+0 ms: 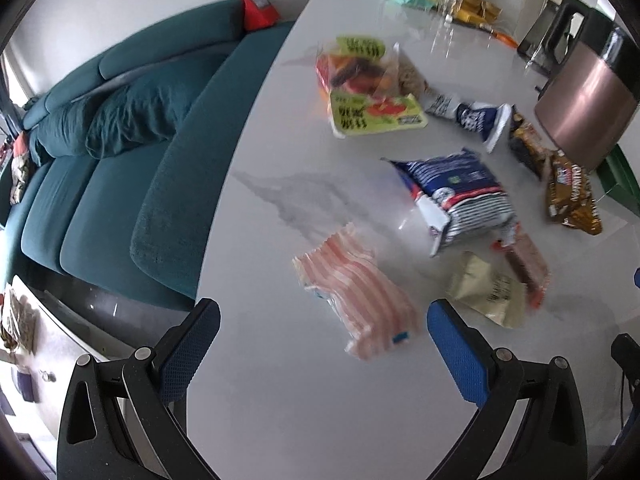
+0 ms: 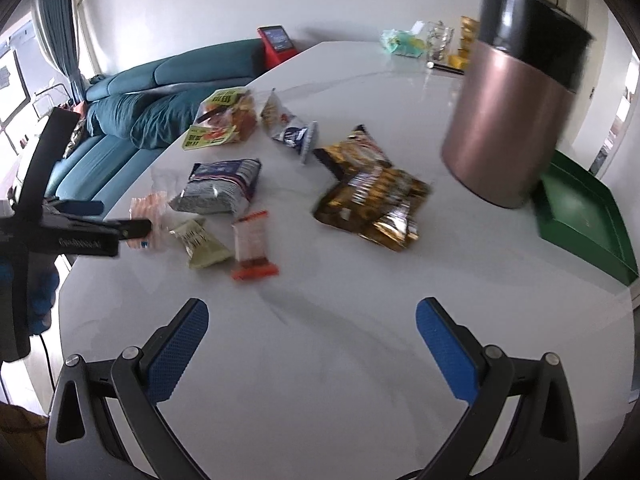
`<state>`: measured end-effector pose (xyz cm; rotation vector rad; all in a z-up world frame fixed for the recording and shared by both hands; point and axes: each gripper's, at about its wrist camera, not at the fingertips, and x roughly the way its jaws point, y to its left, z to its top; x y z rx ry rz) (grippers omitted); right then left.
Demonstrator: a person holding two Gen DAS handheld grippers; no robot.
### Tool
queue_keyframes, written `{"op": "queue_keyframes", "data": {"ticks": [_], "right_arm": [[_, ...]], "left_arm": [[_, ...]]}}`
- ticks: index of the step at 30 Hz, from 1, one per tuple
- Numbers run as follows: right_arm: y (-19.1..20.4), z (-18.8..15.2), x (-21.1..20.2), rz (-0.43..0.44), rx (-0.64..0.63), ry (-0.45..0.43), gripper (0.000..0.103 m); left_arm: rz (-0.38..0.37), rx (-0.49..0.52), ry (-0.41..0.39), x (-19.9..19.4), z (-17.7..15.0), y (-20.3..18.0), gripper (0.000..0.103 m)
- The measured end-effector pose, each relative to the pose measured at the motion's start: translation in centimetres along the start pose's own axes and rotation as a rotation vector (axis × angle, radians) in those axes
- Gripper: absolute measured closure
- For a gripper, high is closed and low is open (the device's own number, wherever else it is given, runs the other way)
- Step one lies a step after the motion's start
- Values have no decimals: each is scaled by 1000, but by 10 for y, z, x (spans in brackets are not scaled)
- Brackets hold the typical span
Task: Organize snacks
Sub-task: 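Grasp the pink-striped wafer bag with left tool while right tool grasps the orange-wrapped bar, then carry the wafer bag with left tool while right tool carries the orange bar to the green tray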
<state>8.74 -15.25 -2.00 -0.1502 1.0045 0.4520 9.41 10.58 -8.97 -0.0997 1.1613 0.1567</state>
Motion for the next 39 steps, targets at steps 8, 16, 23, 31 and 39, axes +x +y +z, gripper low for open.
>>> {"op": "queue_keyframes", "data": {"ticks": [8, 16, 23, 31, 39], "right_arm": [[12, 26, 37, 32, 23, 20, 0], [24, 38, 66, 50, -19, 69, 1], [31, 38, 81, 51, -75, 112, 30], [35, 36, 82, 44, -133, 114, 91], [36, 32, 78, 39, -145, 100, 103]], "left_arm": [[-7, 26, 43, 19, 9, 0, 1], [-12, 56, 39, 19, 12, -8, 1], [-15, 63, 38, 20, 13, -14, 1], [-23, 75, 3, 15, 7, -22, 12], [-42, 85, -54, 5, 4, -28, 64]]}}
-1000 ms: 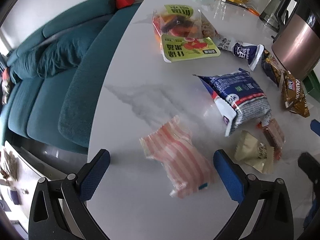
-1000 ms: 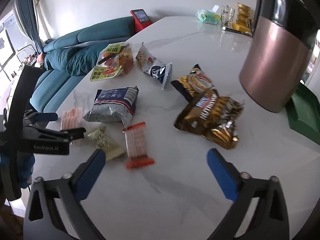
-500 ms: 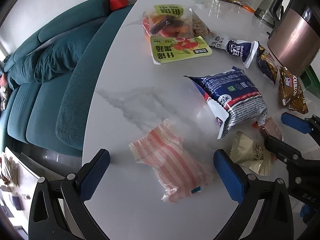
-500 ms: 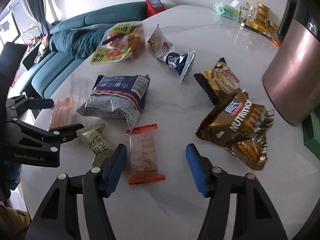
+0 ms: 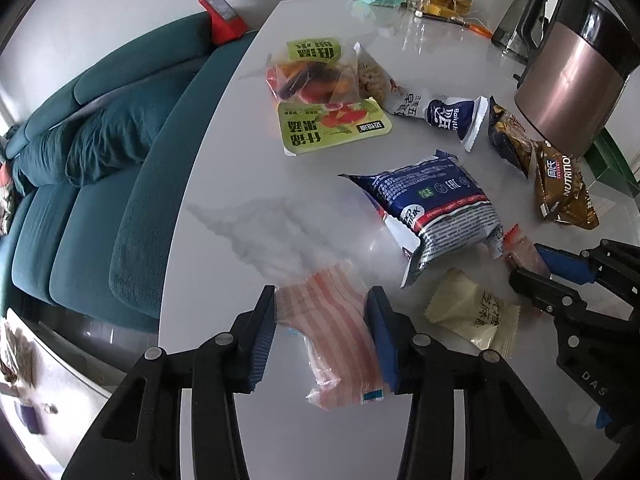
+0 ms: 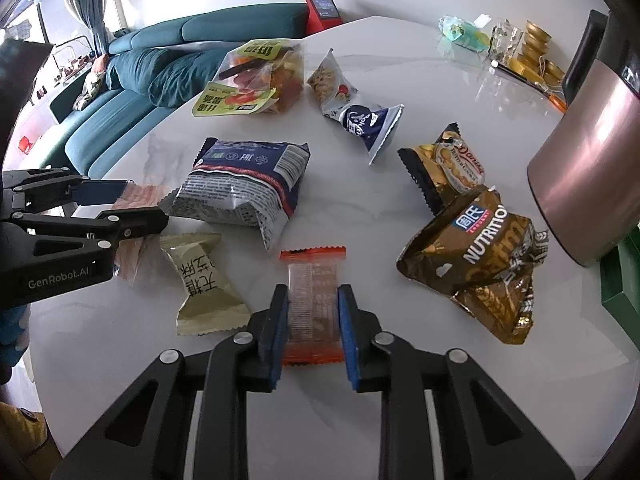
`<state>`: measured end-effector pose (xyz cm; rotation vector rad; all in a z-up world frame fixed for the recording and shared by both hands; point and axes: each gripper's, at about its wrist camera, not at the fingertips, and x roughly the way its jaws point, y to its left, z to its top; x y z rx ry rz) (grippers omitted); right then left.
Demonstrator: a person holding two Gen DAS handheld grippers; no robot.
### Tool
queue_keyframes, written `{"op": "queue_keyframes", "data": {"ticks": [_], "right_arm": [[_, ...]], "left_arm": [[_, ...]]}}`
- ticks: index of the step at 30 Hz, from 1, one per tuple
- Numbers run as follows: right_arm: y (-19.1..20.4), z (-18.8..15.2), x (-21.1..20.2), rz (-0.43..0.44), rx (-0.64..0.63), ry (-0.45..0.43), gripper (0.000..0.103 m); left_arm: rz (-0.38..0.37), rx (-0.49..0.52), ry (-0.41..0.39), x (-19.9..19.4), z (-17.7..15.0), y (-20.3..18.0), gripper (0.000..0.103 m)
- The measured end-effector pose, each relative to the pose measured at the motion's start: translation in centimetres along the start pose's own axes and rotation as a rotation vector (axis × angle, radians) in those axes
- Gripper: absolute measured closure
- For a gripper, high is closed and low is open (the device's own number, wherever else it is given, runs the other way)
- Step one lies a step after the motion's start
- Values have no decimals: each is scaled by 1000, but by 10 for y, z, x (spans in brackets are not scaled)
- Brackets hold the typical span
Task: Organize snacks
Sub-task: 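Carry the wafer bag with left tool while right tool carries the orange bar to the green tray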
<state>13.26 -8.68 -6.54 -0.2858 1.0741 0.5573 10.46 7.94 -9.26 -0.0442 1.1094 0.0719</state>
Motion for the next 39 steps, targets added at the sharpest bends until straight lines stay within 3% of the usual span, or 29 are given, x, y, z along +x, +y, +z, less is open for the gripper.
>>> {"op": "queue_keyframes", "data": {"ticks": [2, 4, 21, 32, 39], "right_arm": [[-1, -1, 0, -1, 1, -4, 103], [0, -2, -1, 0, 2, -6, 103], [-10, -16, -43, 38, -1, -86, 103], [-11, -28, -84, 115, -80, -150, 103], [-38, -54, -109, 129, -91, -155, 103]], "left_arm": [[-20, -8, -8, -1, -2, 0, 65], [-50, -25, -16, -3, -3, 1, 73], [-44, -120, -52, -26, -11, 5, 75], [-17, -135, -91, -61, -24, -19, 75], [-46, -100, -101, -81, -31, -62, 75]]}}
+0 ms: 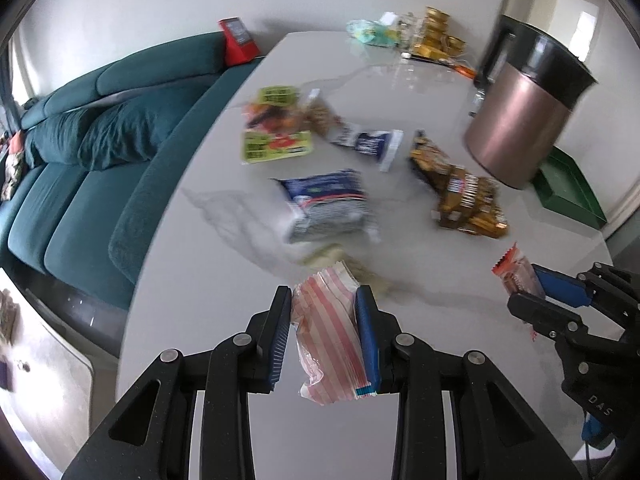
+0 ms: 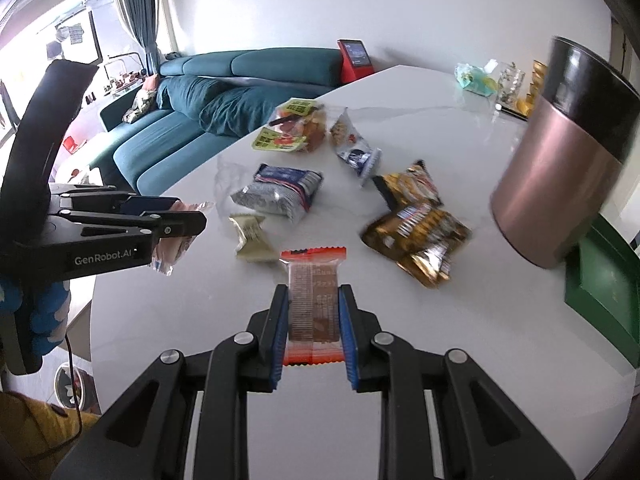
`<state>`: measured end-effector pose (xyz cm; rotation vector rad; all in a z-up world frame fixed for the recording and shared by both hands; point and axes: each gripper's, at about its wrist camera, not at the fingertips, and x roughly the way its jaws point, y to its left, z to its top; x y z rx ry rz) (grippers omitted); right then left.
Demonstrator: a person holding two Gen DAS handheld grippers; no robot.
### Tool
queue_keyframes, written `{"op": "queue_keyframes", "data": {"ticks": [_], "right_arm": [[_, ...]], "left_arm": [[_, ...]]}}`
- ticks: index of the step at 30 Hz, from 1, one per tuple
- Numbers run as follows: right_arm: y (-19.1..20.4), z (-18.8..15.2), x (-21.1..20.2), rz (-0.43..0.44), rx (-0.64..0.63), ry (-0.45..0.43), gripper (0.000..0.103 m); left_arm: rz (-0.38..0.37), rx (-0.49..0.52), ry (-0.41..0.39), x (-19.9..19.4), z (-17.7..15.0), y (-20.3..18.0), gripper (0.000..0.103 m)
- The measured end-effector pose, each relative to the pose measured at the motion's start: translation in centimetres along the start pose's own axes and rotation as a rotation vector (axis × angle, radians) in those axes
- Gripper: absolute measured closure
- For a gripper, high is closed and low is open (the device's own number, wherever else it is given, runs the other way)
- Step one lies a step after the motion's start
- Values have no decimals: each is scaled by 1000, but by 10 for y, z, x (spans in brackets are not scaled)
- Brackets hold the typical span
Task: Organize snacks
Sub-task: 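Carry the wafer bag with left tool while right tool carries the orange bar to the green tray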
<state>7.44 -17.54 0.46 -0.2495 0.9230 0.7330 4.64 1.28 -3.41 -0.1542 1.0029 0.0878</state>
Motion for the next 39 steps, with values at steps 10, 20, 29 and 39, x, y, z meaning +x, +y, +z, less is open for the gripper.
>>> {"op": "queue_keyframes", "data": {"ticks": [10, 20, 29, 39], "right_arm": [[-79, -64, -66, -70, 92, 23, 103], [-203, -128, -138, -278, 290, 43, 103], [-336, -96, -161, -468, 360, -80, 103], [-455, -66, -73, -515, 458, -9, 103]], "left_arm": [[-142, 217, 49, -8, -5, -125, 75], [-315, 517, 33, -13, 20, -279, 75], [-337, 544, -106, 14, 111, -397, 75], [-198, 457, -14, 135, 173, -442, 75]]}}
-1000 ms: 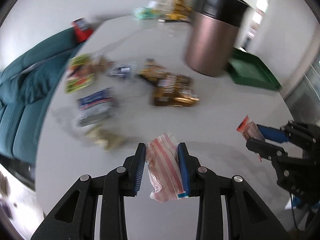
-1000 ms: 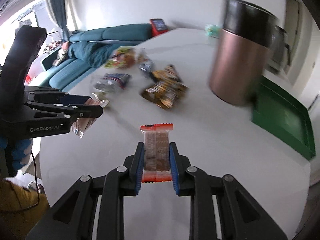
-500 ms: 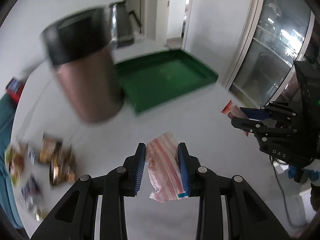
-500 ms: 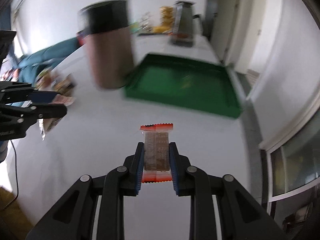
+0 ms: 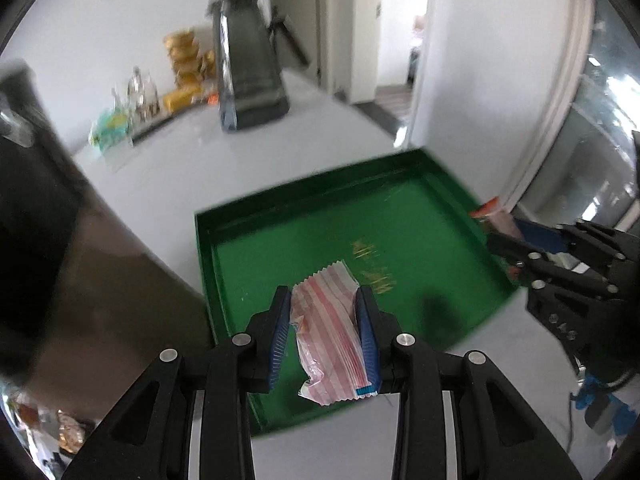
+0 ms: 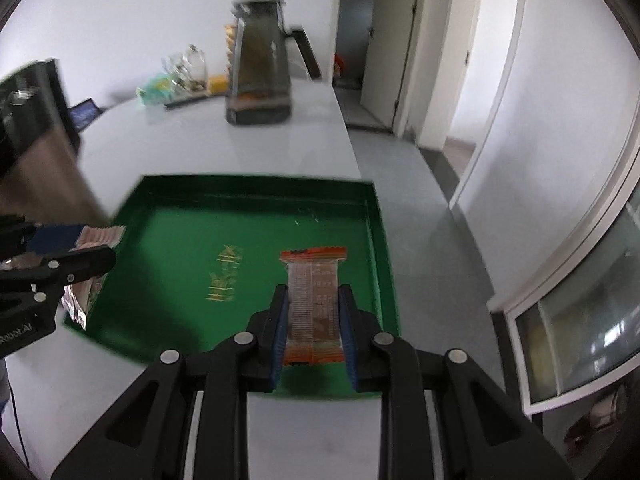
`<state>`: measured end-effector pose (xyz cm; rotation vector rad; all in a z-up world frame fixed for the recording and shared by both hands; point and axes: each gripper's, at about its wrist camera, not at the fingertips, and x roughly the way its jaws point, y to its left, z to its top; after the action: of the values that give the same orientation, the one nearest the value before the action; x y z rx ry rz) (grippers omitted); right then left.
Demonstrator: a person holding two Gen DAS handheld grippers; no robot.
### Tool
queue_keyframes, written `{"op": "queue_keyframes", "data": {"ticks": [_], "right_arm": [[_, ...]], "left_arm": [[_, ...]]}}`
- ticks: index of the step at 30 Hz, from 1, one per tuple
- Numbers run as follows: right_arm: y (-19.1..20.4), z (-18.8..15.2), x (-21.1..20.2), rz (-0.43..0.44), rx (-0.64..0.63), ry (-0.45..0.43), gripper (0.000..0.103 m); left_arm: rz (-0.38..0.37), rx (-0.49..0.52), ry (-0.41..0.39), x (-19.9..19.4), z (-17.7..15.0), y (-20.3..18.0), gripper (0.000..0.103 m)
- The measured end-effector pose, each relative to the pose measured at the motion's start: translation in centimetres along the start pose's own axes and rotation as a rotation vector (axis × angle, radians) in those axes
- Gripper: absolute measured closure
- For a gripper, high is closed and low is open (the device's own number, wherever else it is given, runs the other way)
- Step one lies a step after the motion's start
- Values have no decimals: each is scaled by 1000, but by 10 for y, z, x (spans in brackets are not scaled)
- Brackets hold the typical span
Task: Organize snacks
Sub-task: 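Carry the wafer bag with left tool while right tool carries the orange bar to the green tray, then open both tools to drop the wafer bag and orange bar into the tray, then return both tools to the table and approach the cream candy packet and brown biscuit bag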
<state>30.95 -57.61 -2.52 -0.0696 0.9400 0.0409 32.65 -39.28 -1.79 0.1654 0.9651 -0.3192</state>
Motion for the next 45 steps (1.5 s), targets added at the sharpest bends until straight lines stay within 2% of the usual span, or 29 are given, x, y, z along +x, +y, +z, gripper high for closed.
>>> {"op": "queue_keyframes", "data": {"ticks": [2, 9, 13, 14, 15, 16, 17, 19, 23, 25, 27, 29, 32, 36, 39, 43, 44, 45], "right_arm": [[-2, -3, 15, -7, -3, 30, 103], [2, -11, 46, -12, -6, 98, 103], [2, -14, 51, -18, -11, 119, 103], [1, -13, 53, -19, -9, 118, 81], [0, -12, 52, -23, -6, 116, 68], [-1, -12, 50, -25, -3, 110, 43], [-1, -11, 47, -28, 0, 104, 36], [-4, -10, 36, -25, 9, 83, 35], [-12, -1, -14, -41, 26, -16, 24], [-19, 6, -53, -63, 44, -97, 21], [-28, 12, -97, -85, 79, -184, 16], [-36, 18, -156, -129, 100, -294, 2], [-35, 20, -237, -163, 106, -423, 0], [-13, 11, -312, -213, 65, -507, 0], [18, 4, -342, -197, 37, -534, 0], [71, -11, -362, -148, -13, -549, 0], [86, -14, -364, -127, -21, -550, 0], [99, -16, -365, -109, -29, -553, 0]], "left_arm": [[9, -13, 44, 22, -3, 5, 75], [26, -4, 82, 45, -15, 7, 72], [29, -15, 93, 49, -16, 7, 62], [23, -14, 108, 49, -15, 7, 61], [23, -13, 105, 47, -16, 7, 56], [27, -11, 99, 47, -14, 7, 50], [33, -10, 91, 44, -15, 6, 48], [36, -15, 75, 38, -14, 6, 47], [40, -12, 32, 15, -12, 3, 47], [21, -14, -2, -6, -11, -2, 47], [-35, -26, -45, -39, -9, -8, 47], [-89, -24, -103, -78, -10, -14, 46], [-141, -10, -228, -151, -18, -13, 37], [-160, -35, -362, -242, -47, 32, 33], [-114, -65, -389, -280, -69, 85, 33], [70, -132, -425, -333, -110, 182, 32], [124, -150, -429, -345, -120, 204, 30], [176, -173, -433, -356, -133, 227, 24]]}}
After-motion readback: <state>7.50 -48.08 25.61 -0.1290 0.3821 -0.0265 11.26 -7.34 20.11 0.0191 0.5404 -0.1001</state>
